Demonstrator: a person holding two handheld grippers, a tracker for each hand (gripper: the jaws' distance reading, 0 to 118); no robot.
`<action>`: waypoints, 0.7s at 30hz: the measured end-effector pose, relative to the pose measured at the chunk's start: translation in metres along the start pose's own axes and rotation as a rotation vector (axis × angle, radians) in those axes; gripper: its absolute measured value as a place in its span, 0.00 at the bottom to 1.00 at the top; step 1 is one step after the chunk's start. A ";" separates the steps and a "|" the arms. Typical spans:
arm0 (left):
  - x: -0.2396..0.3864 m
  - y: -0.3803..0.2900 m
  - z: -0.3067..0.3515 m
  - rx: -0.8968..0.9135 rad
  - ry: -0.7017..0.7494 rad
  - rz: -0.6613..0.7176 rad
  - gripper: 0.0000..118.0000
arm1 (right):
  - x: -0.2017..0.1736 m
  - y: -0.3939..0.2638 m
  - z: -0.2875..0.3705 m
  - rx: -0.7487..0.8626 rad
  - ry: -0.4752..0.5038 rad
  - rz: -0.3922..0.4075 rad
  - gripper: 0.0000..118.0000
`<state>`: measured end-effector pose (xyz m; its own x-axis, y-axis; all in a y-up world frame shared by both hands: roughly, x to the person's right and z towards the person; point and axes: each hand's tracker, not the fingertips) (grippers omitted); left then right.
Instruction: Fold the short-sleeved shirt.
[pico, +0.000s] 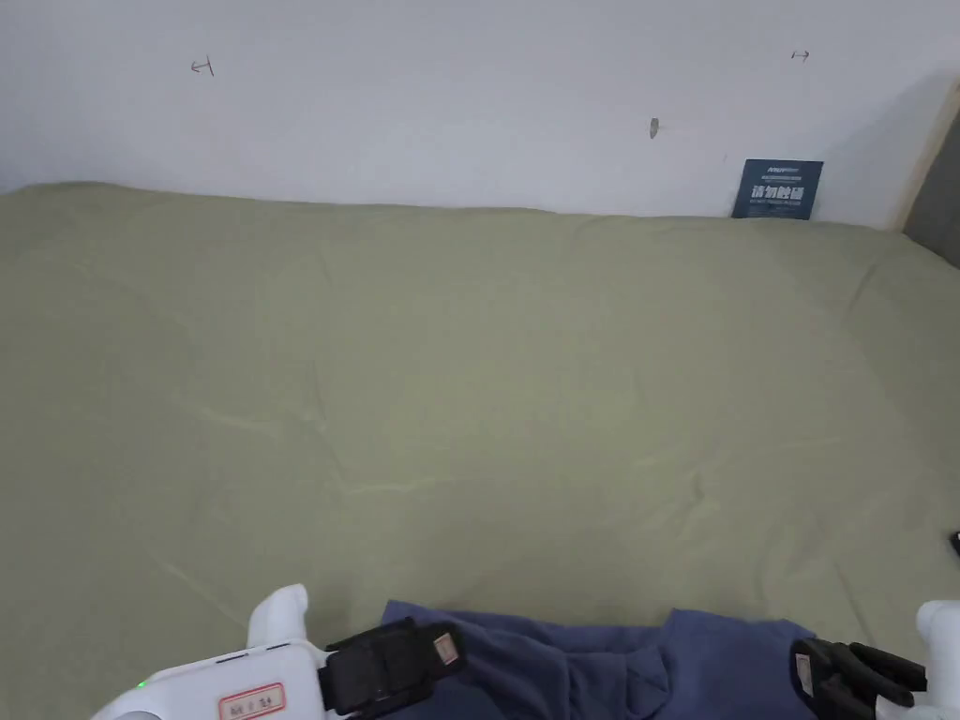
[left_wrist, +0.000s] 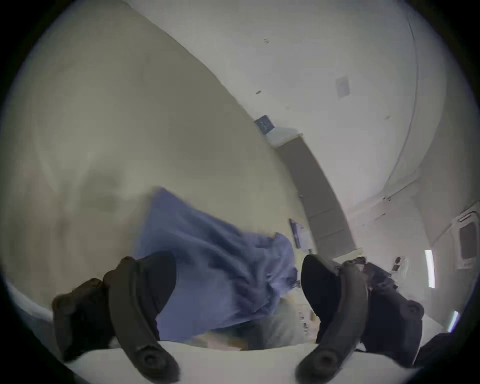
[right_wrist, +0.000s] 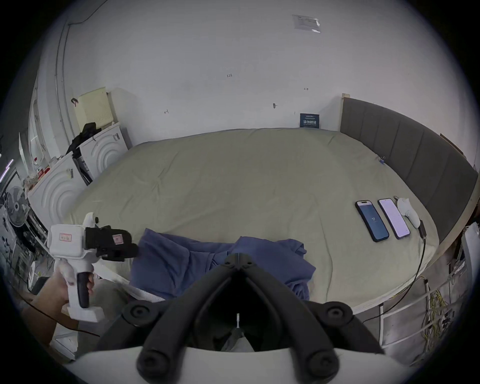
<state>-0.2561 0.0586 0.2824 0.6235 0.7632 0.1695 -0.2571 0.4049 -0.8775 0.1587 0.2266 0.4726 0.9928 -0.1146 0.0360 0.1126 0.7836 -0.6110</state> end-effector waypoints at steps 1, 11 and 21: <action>-0.008 0.003 0.006 0.001 0.032 0.025 0.88 | 0.000 0.001 0.000 0.003 0.005 -0.003 0.00; -0.038 -0.021 -0.044 -0.043 -0.125 0.258 0.81 | 0.001 0.002 0.001 -0.004 0.020 0.002 0.00; -0.049 -0.016 -0.019 -0.014 0.017 0.306 0.09 | 0.008 -0.001 0.000 -0.021 0.011 -0.019 0.00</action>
<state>-0.2688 0.0049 0.2798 0.5309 0.8402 -0.1105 -0.4244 0.1507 -0.8929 0.1669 0.2253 0.4735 0.9899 -0.1359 0.0391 0.1302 0.7682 -0.6268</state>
